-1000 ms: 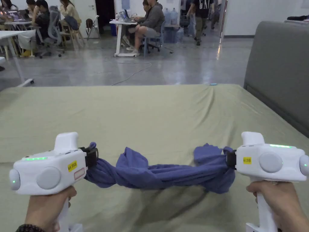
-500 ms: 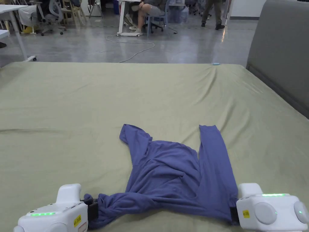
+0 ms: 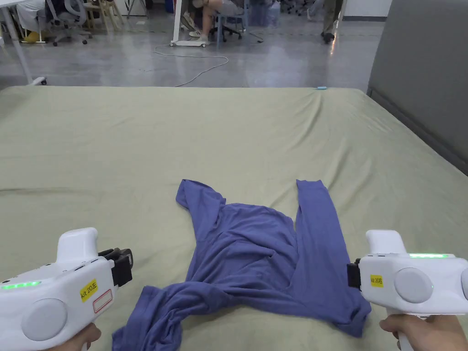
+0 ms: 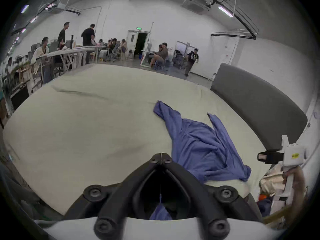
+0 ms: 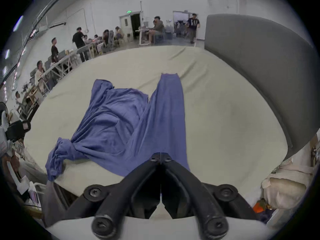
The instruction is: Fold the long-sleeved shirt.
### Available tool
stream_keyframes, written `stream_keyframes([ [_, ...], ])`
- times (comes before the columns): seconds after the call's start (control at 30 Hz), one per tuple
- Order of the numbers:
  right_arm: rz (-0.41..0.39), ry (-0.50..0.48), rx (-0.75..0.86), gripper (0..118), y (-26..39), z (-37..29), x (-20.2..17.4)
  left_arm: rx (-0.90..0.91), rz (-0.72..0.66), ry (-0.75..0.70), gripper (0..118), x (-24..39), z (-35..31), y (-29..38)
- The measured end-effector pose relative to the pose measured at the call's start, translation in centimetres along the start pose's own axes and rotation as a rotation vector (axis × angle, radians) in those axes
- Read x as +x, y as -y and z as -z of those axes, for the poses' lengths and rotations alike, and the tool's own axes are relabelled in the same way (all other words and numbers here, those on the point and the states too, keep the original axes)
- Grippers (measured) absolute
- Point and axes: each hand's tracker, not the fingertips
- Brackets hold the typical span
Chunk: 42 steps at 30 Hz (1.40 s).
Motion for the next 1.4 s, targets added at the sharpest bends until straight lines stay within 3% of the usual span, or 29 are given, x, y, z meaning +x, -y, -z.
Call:
stream_keyframes([
  [0.03,0.017,0.009,0.002,0,0.2,0.4,0.0,0.004,-0.005,0.0,0,0.2,0.1,0.4],
  [0.07,0.023,0.019,-0.008,14,0.4,0.8,0.1,0.006,-0.004,-0.001,0,0.0,0.4,0.0],
  [0.1,0.009,0.044,-0.043,60,0.6,1.5,0.2,0.003,0.002,0.0,0,0.1,0.5,0.2],
  [0.13,0.006,0.05,-0.084,91,1.1,2.7,0.2,-0.005,0.01,0.002,0,0.2,0.7,0.2],
  [0.17,0.008,0.075,-0.117,101,1.4,3.6,0.4,-0.015,0.015,0.006,0,0.3,0.9,0.3],
  [0.27,0.036,0.104,-0.144,92,1.9,5.8,1.0,-0.029,0.036,0.025,0,0.9,1.7,-0.5],
  [0.37,0.072,0.108,-0.21,67,2.3,7.1,1.4,-0.051,0.093,0.064,0,2.0,3.8,-2.6],
  [0.47,0.082,0.033,-0.242,4,3.0,8.3,1.2,-0.095,0.158,0.136,0,4.8,7.2,-5.5],
  [0.53,0.079,-0.037,-0.204,0,3.1,8.4,0.7,-0.14,0.186,0.182,0,7.1,10.2,-7.3],
  [0.57,0.043,0.038,-0.211,0,2.9,8.4,0.2,-0.167,0.222,0.216,0,8.3,12.3,-8.0],
  [0.6,0.015,0.037,-0.221,0,2.8,8.5,0.1,-0.205,0.267,0.243,7,9.8,14.8,-9.1],
  [0.63,0.028,0.031,-0.22,0,2.8,8.6,0.2,-0.227,0.303,0.238,35,11.0,16.6,-9.7],
  [0.7,0.066,0.007,-0.223,0,2.7,8.7,1.1,-0.278,0.36,0.247,114,13.4,21.5,-10.7],
  [0.73,0.081,-0.005,-0.222,0,2.7,8.7,1.3,-0.318,0.368,0.246,118,14.3,24.7,-11.4],
  [1.03,0.089,-0.008,-0.24,0,2.5,9.5,1.4,-0.508,0.653,0.109,118,19.0,40.6,-10.4],
  [1.07,0.089,-0.009,-0.242,0,2.5,9.5,1.6,-0.534,0.656,0.104,113,19.0,41.4,-10.0],
  [1.1,0.091,-0.009,-0.243,0,2.5,9.5,1.6,-0.576,0.662,0.089,96,19.1,42.1,-9.5],
  [1.17,0.092,-0.012,-0.245,0,2.4,9.5,1.5,-0.632,0.656,0.097,50,18.9,42.0,-8.6],
  [1.23,0.095,-0.011,-0.248,0,2.3,9.6,1.7,-0.565,0.621,0.12,6,19.5,40.8,-8.9],
  [1.27,0.092,-0.009,-0.249,0,2.3,9.6,1.5,-0.523,0.636,0.103,0,19.9,39.5,-8.7],
  [1.4,0.075,-0.002,-0.252,0,2.1,9.5,1.4,-0.475,0.655,0.09,0,19.9,37.7,-9.2],
])
